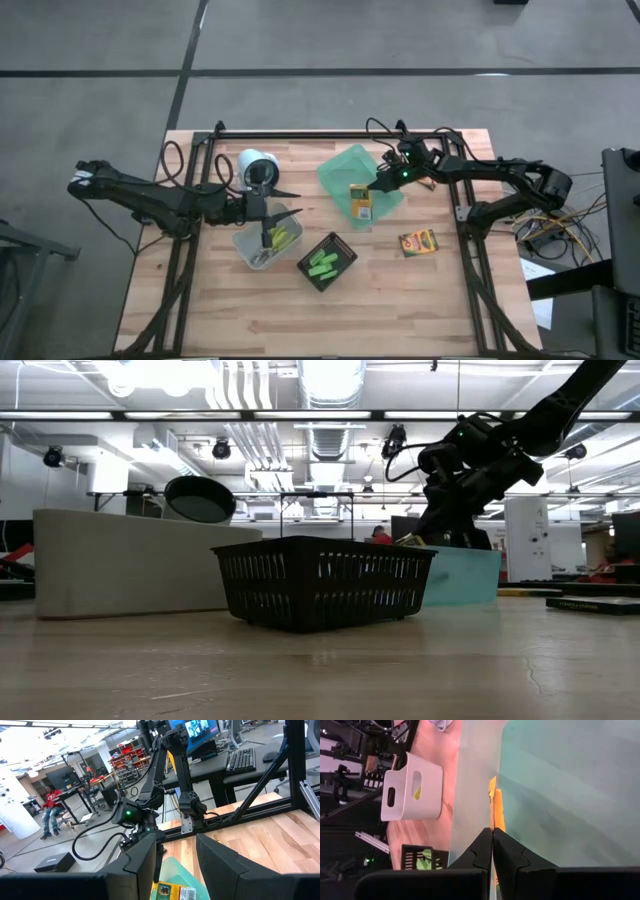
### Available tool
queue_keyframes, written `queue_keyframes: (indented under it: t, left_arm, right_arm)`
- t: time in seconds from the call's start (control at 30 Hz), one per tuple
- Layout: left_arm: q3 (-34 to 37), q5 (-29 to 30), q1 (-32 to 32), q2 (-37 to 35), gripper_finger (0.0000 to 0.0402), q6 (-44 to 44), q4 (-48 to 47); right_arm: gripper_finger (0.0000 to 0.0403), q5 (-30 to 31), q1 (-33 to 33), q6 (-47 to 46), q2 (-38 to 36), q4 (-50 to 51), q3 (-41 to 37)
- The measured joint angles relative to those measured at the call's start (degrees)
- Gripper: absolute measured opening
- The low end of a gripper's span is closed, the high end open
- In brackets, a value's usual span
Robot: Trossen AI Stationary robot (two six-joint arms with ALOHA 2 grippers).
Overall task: Pick & Place School Supplies
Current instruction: Put the crayon box into the light green bin
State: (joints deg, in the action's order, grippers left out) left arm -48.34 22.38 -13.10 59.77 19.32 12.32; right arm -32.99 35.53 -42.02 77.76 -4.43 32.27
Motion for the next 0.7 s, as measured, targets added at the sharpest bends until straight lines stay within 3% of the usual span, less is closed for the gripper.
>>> queue_keyframes:
  t: [0.17,0.7]
  left_arm:
    - [0.00,0.00,0.01,0.00,0.0147,0.01,0.00]
    - [0.00,0.01,0.00,0.00,0.0147,0.01,0.01]
  right_arm:
    - [0.0017,0.39,0.13,1.65,0.00,2.52,-0.04]
    - [0.0138,0.20,0.15,1.00,0.00,3.90,-0.13]
